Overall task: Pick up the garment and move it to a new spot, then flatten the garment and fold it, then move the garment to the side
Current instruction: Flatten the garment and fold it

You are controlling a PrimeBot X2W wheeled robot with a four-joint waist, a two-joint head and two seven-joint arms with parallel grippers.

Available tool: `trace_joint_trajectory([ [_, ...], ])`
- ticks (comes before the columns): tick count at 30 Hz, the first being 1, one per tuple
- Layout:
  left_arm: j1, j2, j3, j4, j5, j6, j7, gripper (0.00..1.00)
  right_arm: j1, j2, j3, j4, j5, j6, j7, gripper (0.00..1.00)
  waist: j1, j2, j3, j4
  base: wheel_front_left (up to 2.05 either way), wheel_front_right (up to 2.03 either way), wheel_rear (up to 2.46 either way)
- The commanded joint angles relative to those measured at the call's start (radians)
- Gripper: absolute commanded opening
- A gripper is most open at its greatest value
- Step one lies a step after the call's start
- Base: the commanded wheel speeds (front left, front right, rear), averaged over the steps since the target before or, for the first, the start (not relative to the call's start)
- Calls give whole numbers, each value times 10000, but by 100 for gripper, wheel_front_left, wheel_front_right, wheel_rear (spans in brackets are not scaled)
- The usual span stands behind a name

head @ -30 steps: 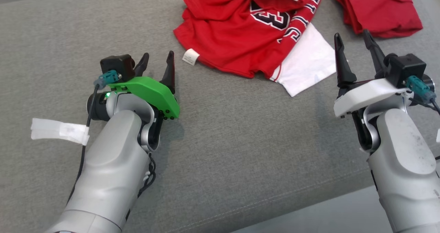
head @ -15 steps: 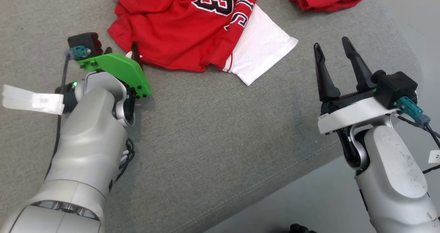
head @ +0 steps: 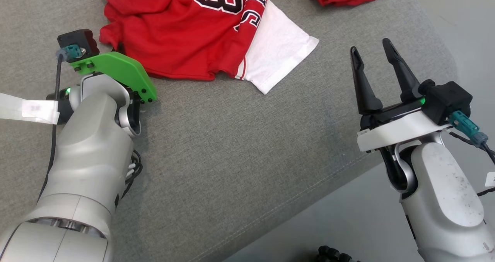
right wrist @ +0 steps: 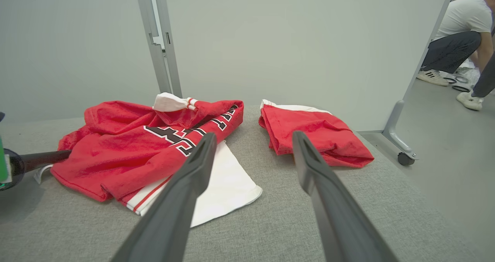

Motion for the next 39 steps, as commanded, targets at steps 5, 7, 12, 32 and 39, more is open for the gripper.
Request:
trace_joint_trajectory([
  [5, 193, -90, 150, -129, -181, -24, -1011, 0, 322, -115, -456, -120, -59, -15, -65, 100, 0, 0, -156, 648, 0, 0, 0],
  [7, 493, -180, 148, -400, -111, -59, -1296, 0, 454, -100, -651, -147, -92, -15, -82, 100, 0, 0, -290, 997, 0, 0, 0],
  [12, 1785, -174, 734, -2194, 77, 126, -1465, 0, 660, 13, -949, -42, -151, -15, 20, 100, 0, 0, -647, 1861, 0, 0, 0],
  [32, 8394, -284, 2367, -9340, 875, 1799, -1451, 0, 1551, 388, -1273, 531, -354, -15, 757, 100, 0, 0, -1643, 3842, 0, 0, 0],
  [39, 8606, -283, 2376, -9105, 134, 2036, -1452, 100, 1657, 508, -1130, 687, -264, -15, 765, 100, 0, 0, -1789, 3918, 0, 0, 0],
])
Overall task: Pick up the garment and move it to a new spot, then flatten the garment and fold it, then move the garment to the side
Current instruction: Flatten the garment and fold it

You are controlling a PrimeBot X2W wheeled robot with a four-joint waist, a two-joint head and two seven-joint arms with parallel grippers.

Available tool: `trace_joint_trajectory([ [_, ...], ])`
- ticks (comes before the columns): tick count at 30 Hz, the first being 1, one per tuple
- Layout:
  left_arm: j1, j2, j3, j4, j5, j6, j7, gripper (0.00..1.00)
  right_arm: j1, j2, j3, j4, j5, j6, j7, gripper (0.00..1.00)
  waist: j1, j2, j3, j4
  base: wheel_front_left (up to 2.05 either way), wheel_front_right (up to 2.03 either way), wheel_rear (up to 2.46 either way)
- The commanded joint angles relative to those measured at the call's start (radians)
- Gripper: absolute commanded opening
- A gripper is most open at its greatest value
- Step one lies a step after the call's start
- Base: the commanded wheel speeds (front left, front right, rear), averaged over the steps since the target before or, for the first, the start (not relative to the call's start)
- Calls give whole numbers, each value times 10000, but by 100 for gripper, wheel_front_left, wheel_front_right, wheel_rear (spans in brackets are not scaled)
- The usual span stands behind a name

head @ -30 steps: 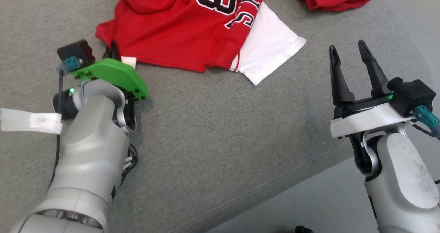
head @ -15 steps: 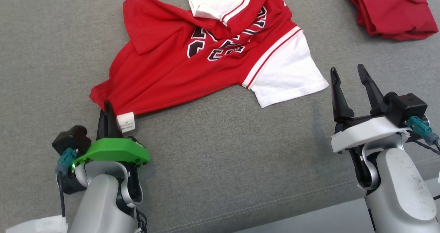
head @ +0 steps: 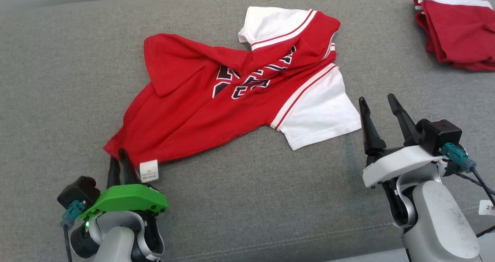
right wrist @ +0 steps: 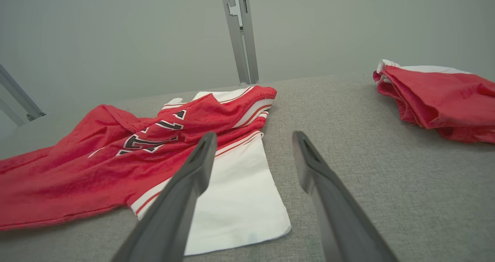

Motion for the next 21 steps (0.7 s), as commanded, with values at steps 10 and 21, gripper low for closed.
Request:
trace_joint_trajectory([
  [10, 385, 37, 492, 27, 236, -107, -27, 100, 209, 76, -97, 67, 75, -15, -162, 100, 0, 0, -246, 117, 0, 0, 0],
  [21, 1380, 38, 1251, -1874, 3088, -1131, -26, 100, 453, 119, -442, -385, -283, -15, -542, 100, 0, 0, -851, 172, 0, 0, 0],
])
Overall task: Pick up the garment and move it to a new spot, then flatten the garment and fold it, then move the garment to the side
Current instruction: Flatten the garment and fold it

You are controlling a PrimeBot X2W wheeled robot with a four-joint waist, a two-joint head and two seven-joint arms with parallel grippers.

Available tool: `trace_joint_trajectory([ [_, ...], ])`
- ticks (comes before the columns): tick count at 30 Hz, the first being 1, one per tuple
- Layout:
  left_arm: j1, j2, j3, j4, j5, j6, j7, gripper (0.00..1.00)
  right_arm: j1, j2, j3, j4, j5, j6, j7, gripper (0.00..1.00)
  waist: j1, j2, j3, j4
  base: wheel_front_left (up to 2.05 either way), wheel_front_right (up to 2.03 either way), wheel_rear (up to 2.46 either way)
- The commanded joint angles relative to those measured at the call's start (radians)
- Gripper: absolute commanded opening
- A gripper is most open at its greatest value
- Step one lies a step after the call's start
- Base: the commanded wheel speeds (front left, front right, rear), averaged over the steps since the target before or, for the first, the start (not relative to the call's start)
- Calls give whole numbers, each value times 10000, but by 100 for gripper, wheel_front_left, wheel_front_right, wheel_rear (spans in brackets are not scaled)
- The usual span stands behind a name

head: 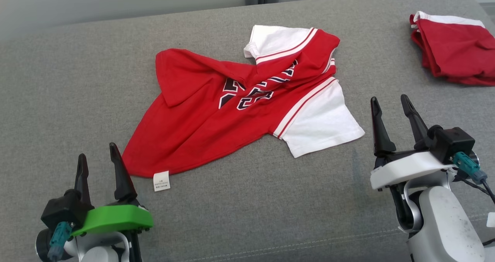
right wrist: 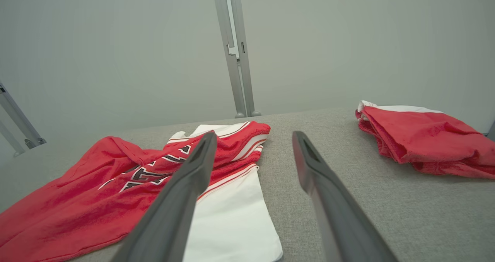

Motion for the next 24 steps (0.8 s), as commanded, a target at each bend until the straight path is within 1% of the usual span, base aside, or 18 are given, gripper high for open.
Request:
trace_joint_trajectory([
  [1, 269, 33, 66, -150, 252, -152, -16, 100, 169, -3, -32, -81, -82, -15, -112, 100, 0, 0, -182, 17, 0, 0, 0],
  [4, 677, 41, 163, -644, 778, -560, -16, 100, 331, 11, -73, -185, -317, -15, -171, 100, 0, 0, -414, 15, 0, 0, 0],
  [9, 1364, 44, 315, -1273, 1147, -1297, -16, 100, 696, 41, -152, -460, -669, -15, -274, 100, 0, 0, -776, 36, 0, 0, 0],
  [12, 1783, 43, 374, -1483, 1278, -1504, -16, 100, 966, 53, -110, -638, -818, -15, -312, 100, 0, 0, -969, 41, 0, 0, 0],
  [15, 2146, 40, 413, -1632, 1381, -1566, -16, 100, 1284, 57, -49, -744, -757, -15, -358, 100, 0, 0, -1199, 47, 0, 0, 0],
  [21, 2854, 33, 349, -1818, 1210, -1438, -17, 100, 1971, 58, 9, -824, -332, -15, -410, 100, 0, 0, -1705, 61, 0, 0, 0],
  [24, 3076, 34, 373, -1927, 1413, -1524, -17, 100, 2216, 59, 136, -920, -211, -15, -420, 100, 0, 0, -1820, 38, 0, 0, 0],
])
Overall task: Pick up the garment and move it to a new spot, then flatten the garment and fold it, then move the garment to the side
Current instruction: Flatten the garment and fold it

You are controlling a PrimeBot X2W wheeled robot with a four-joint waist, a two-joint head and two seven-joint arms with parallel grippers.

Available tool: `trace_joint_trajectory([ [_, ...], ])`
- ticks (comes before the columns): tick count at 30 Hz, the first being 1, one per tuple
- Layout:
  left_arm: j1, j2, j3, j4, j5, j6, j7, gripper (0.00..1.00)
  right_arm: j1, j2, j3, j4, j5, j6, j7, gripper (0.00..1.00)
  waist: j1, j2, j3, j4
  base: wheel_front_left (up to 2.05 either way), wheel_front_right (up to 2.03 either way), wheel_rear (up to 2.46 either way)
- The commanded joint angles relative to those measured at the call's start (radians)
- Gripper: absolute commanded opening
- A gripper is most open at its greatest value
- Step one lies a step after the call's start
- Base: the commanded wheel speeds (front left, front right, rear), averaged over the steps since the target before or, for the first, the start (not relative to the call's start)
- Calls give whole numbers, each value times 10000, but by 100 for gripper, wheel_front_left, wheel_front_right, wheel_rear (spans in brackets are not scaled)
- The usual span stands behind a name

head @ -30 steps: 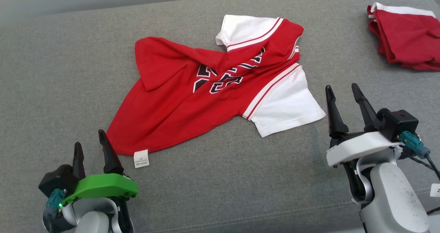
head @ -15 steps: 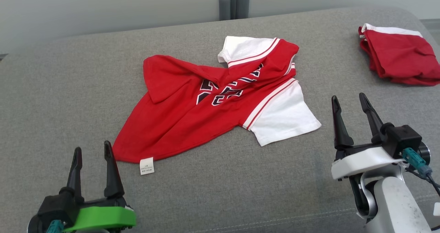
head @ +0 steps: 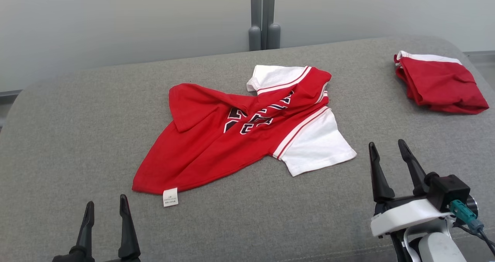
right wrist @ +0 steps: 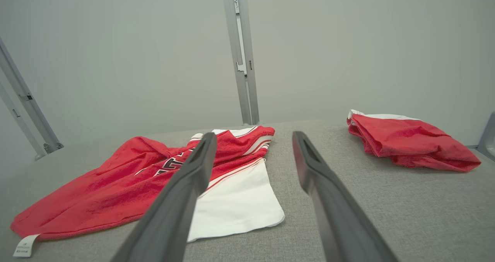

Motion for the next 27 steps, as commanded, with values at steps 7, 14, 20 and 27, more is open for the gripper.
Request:
trace_joint_trajectory([
  [7, 535, 28, 84, -132, 47, -128, -17, 100, 359, -19, 356, -76, 83, -15, -78, 100, 0, -1, -352, -113, 0, 0, 0],
  [14, 612, 29, -26, 48, 41, -205, -17, 100, 373, -18, 424, 54, 5, -15, -86, 100, 0, -1, -491, -119, 0, 0, 0],
  [20, 595, 31, -49, 214, 99, -236, -17, 100, 294, -18, 469, 155, 75, -15, -93, 100, 0, -1, -563, -110, 0, 0, 0],
  [27, 439, 107, -100, 287, 122, -251, -17, 100, 178, -18, 507, 230, 87, -15, -100, 100, 0, -1, -527, -65, 0, 0, 0],
])
